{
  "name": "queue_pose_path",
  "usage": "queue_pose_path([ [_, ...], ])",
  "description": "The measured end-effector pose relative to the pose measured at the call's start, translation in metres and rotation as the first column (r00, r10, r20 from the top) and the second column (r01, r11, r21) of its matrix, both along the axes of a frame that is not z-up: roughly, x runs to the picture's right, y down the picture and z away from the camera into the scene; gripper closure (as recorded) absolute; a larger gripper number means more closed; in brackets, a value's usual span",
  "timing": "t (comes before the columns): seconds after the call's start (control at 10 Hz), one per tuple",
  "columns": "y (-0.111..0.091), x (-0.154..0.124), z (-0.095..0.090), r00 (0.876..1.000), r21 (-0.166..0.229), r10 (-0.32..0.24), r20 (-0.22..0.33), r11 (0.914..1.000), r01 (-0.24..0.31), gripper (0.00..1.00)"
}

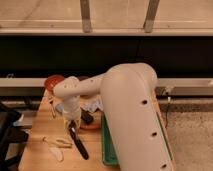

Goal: Wipe table surface with brush

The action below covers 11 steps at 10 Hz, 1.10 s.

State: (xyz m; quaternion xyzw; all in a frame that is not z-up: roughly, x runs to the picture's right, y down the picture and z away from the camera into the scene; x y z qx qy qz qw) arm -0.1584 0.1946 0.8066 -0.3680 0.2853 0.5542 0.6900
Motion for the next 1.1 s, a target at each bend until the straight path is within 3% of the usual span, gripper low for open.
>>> queue_pose_path([
  [0.2, -0.016, -0.003, 0.006, 1.000, 0.017, -0.003, -0.010, 0.9999, 0.003, 1.00],
  [0.6, -0.031, -0.025, 0.026, 0.999, 0.022, -0.020, 0.031, 0.9996, 0.019, 1.00],
  [0.8, -0.028, -0.043, 0.019, 0.996, 0.030, -0.057, 0.066, 0.9980, 0.055, 1.00],
  [1.1, -0.008, -0.049, -0.013, 0.994, 0.035, -0.071, 0.085, 0.9971, 0.068, 1.00],
])
